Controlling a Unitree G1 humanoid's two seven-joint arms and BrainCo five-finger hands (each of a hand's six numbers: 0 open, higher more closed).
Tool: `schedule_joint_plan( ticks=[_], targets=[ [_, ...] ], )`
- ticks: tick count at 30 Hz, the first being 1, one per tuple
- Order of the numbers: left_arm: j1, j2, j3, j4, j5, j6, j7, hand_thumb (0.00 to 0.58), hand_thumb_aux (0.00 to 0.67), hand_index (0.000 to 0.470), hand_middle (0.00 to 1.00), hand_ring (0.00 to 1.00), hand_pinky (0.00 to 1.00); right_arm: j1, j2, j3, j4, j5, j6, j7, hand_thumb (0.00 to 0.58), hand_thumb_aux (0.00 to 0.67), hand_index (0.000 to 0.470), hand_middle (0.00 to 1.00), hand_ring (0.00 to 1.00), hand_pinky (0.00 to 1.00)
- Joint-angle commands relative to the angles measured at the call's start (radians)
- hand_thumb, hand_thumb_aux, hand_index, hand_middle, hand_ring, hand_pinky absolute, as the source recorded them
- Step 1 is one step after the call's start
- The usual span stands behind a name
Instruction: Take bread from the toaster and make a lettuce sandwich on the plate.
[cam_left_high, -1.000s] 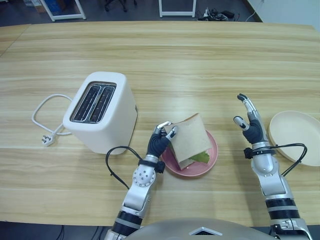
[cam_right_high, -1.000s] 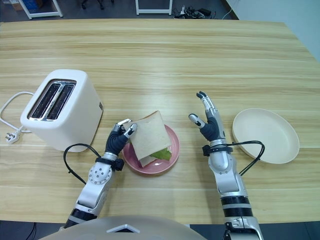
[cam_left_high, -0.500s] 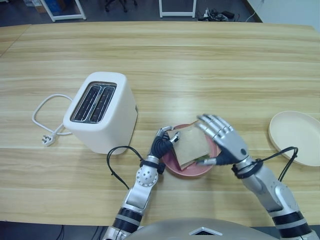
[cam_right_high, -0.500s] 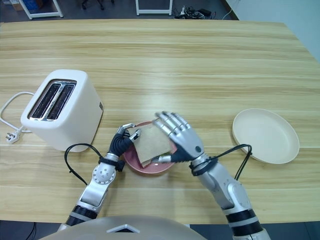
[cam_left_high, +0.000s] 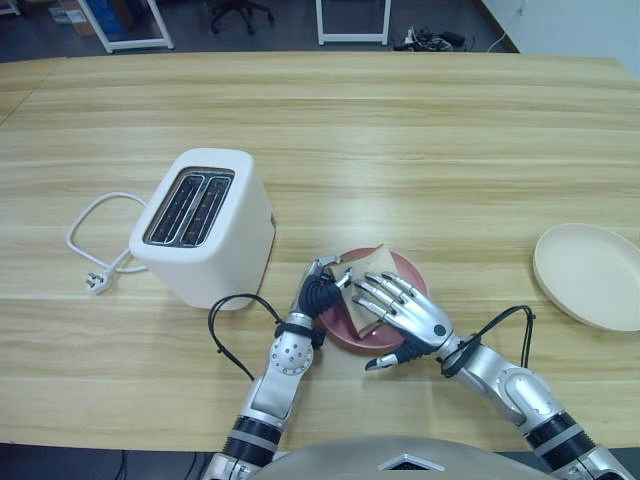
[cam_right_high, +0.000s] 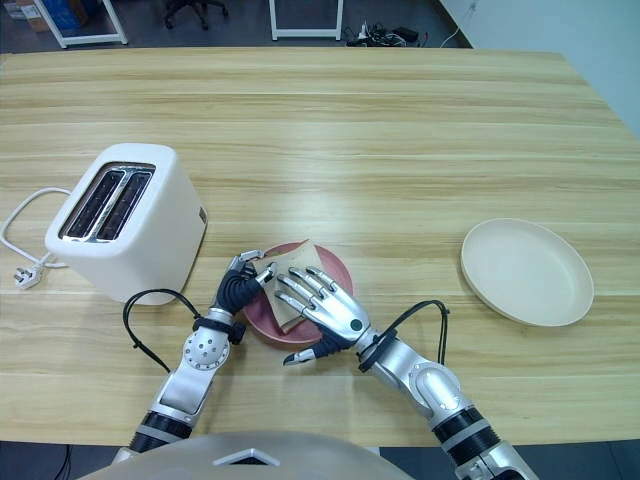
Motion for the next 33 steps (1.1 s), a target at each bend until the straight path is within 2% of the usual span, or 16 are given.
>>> schedule_joint_plan(
  ticks=[1,2,5,7,11,14,18,24,29,30,31,32,33],
  targets=[
    [0.026,0.063,-0.041,-0.016,0.183,-0.010,0.084,0.285,0.192,0.135,0.00,0.00,0.00,0.054,-0.040,0.096,0.179,-0.007,0.044,0.264,0.000,0.000,0.000,0.00,0.00,0.00],
    [0.015,0.090,-0.053,-0.030,0.284,-0.015,0.150,0.000,0.000,0.000,0.00,0.00,0.00,0.053,-0.040,0.108,0.191,0.002,0.049,0.293,0.000,0.000,0.000,0.00,0.00,0.00],
    [-0.019,0.155,-0.071,-0.091,0.570,0.014,0.372,0.000,0.000,0.000,0.00,0.00,0.00,0.047,-0.039,0.124,0.237,0.031,0.081,0.347,0.000,0.000,0.000,0.00,0.00,0.00],
    [-0.022,0.169,-0.065,-0.143,0.671,0.004,0.499,0.000,0.000,0.000,0.00,0.00,0.00,0.036,-0.039,0.121,0.260,0.042,0.102,0.345,0.000,0.000,0.000,0.00,0.00,0.00],
    [-0.011,0.215,-0.094,-0.229,0.742,-0.124,0.667,0.000,0.000,0.000,0.00,0.00,0.00,0.014,-0.046,0.122,0.280,0.052,0.135,0.327,0.000,0.000,0.000,0.00,0.00,0.00],
    [-0.002,0.216,-0.109,-0.197,0.632,-0.221,0.633,0.000,0.000,0.000,0.00,0.00,0.00,0.001,-0.055,0.115,0.271,0.059,0.145,0.291,0.000,0.000,0.000,0.00,0.00,0.00],
    [0.001,0.196,-0.095,-0.102,0.389,-0.325,0.511,0.000,0.000,0.000,0.00,0.00,0.00,-0.023,-0.062,0.064,0.199,0.088,0.125,0.140,0.000,0.000,0.000,0.00,0.00,0.00],
    [-0.006,0.163,-0.044,0.030,0.183,-0.356,0.373,0.000,0.000,0.000,0.00,0.00,0.00,-0.046,-0.052,-0.095,0.008,0.196,0.019,-0.210,0.000,0.000,0.000,0.00,0.00,0.00],
    [0.024,0.173,-0.005,0.036,0.111,-0.387,0.294,0.000,0.000,0.000,0.00,0.00,0.00,0.017,-0.016,-0.271,-0.174,0.407,-0.071,-0.311,0.000,0.000,0.000,0.00,0.00,0.00],
    [0.040,0.187,0.005,0.021,0.110,-0.377,0.270,0.183,0.116,0.081,0.22,0.22,0.22,0.041,-0.013,-0.310,-0.206,0.453,-0.064,-0.294,0.000,0.000,0.000,0.00,0.00,0.00],
    [0.057,0.203,0.019,-0.003,0.123,-0.357,0.246,0.569,0.578,0.405,0.90,0.90,0.90,0.068,-0.018,-0.346,-0.229,0.494,-0.054,-0.258,0.000,0.000,0.000,0.00,0.00,0.00],
    [0.078,0.225,0.034,-0.036,0.136,-0.322,0.211,0.580,0.670,0.470,1.00,1.00,1.00,0.105,-0.035,-0.381,-0.244,0.536,-0.033,-0.205,0.000,0.000,0.000,0.78,0.78,0.78],
    [0.099,0.251,0.052,-0.074,0.152,-0.260,0.162,0.580,0.670,0.470,1.00,1.00,1.00,0.148,-0.052,-0.420,-0.250,0.545,0.020,-0.144,0.580,0.670,0.470,1.00,1.00,1.00]
  ],
)
